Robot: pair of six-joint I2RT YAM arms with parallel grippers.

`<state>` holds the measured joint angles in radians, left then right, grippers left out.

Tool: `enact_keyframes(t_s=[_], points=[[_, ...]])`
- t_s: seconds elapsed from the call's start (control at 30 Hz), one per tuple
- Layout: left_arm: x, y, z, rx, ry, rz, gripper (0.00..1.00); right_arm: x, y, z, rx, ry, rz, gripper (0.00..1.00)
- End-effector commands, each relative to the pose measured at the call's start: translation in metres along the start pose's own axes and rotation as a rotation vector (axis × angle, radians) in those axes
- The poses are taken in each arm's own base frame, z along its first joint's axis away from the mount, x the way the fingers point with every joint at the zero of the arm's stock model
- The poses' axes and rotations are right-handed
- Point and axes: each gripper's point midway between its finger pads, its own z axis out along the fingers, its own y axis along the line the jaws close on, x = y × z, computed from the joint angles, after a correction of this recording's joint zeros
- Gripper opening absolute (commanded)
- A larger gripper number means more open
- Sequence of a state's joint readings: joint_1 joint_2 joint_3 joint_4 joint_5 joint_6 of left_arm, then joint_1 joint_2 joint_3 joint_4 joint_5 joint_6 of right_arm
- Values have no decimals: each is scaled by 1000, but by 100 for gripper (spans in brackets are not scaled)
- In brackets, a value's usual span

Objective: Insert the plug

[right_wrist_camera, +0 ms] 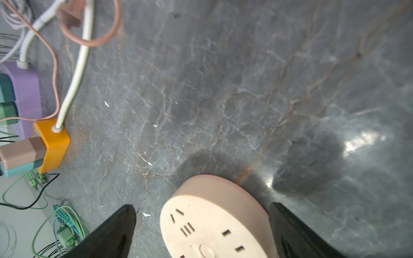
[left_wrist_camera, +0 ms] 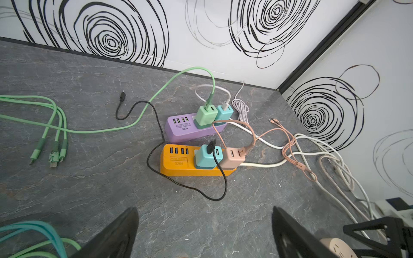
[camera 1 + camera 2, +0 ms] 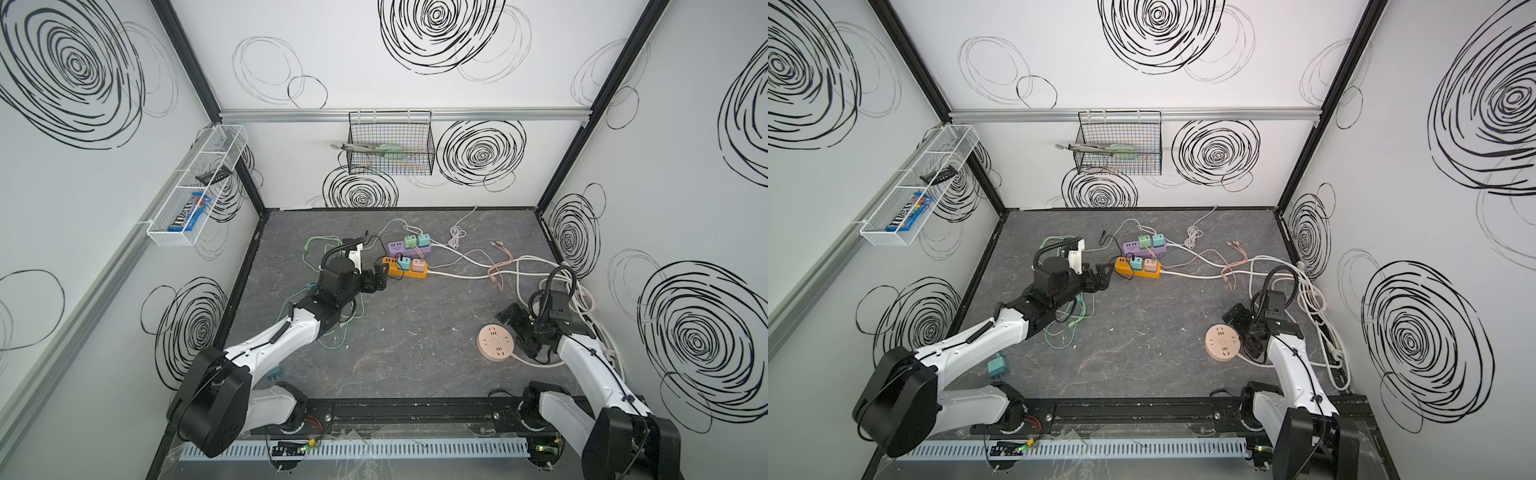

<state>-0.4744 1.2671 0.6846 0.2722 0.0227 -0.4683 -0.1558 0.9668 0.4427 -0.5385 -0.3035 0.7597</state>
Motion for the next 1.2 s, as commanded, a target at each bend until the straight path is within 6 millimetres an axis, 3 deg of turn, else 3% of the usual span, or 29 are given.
enact_keyframes(t_s=[0.0, 0.27, 0.53, 0.7, 0.8, 0.93, 1.17], points=[[-21, -9, -7, 48, -70, -21, 96, 16, -6, 3, 5, 71, 75, 97], [-27, -15, -10, 88, -81, -35, 96, 50, 40, 22, -79, 230, -34, 97], [-22, -23, -8, 121, -56, -59, 96, 90, 126, 56, -179, 326, -105, 97], [-20, -11, -10, 40, -54, -60, 96, 111, 187, 75, -267, 347, -117, 97], [-15, -5, -6, 3, -25, -52, 96, 127, 215, 87, -295, 362, -139, 97], [-9, 7, -2, -78, 31, -41, 96, 128, 242, 86, -345, 342, -177, 97], [-2, 28, -11, -193, 74, -12, 96, 98, 248, 59, -358, 176, -345, 97]])
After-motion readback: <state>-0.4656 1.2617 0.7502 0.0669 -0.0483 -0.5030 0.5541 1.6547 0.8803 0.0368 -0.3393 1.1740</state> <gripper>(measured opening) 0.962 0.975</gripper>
